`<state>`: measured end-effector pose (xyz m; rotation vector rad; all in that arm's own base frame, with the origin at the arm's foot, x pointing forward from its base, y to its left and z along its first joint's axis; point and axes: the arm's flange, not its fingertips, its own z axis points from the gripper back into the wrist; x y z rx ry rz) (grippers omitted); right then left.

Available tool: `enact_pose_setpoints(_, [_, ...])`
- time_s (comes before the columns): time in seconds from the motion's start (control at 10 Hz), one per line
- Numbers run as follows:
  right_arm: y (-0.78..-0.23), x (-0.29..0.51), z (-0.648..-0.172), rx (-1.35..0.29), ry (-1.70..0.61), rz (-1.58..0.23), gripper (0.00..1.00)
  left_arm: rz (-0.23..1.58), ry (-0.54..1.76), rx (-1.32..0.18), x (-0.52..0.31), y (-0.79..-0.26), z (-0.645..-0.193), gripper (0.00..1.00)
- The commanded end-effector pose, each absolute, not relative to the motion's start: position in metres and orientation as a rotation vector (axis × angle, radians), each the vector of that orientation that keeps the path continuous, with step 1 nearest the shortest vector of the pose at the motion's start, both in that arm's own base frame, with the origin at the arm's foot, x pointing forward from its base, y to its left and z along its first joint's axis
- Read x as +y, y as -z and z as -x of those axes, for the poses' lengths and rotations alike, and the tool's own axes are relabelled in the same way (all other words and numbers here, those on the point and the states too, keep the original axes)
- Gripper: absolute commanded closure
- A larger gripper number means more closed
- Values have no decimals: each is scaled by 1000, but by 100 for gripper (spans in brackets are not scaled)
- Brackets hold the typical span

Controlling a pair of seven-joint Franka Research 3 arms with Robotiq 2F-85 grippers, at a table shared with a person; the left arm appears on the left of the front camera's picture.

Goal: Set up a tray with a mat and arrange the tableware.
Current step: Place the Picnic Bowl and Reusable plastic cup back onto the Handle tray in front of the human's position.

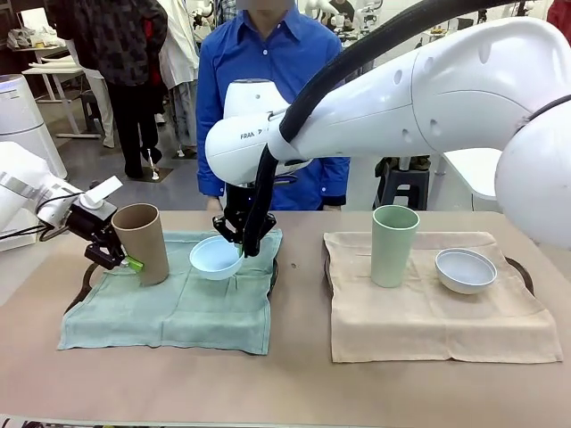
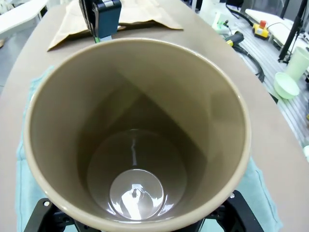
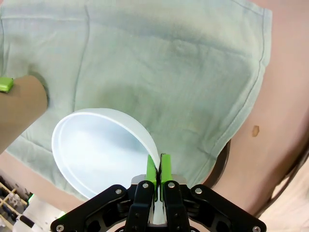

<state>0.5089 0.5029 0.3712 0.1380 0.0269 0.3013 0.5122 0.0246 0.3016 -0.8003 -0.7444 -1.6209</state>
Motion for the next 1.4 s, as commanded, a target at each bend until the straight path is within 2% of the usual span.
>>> enact_pose_setpoints(0.0, [-367, 503, -518, 34, -318, -176, 96, 781, 1665, -758, 23, -299, -517, 17])
enact_pose_setpoints(0.7, [-350, 500, -524, 58, -317, -158, 96, 797, 1659, -768, 22, -299, -515, 17])
enact_pose_setpoints(0.8, [-349, 499, -525, 64, -313, -157, 47, 798, 1656, -761, 22, -299, -515, 0])
enact_pose_setpoints(0.9, [-349, 498, -524, 63, -313, -151, 36, 796, 1653, -755, 23, -300, -514, 0])
enact_pose_setpoints(1.0, [-353, 496, -523, 56, -304, -141, 0, 795, 1642, -747, 23, -301, -514, 0])
enact_pose_setpoints(1.1, [-357, 492, -522, 40, -296, -124, 16, 783, 1645, -732, 24, -301, -513, 0])
enact_pose_setpoints(1.2, [-362, 487, -521, 34, -286, -125, 0, 751, 1634, -690, 26, -300, -512, 0])
enact_pose_setpoints(1.3, [-375, 481, -515, 9, -282, -124, 0, 722, 1601, -635, 31, -296, -513, 0])
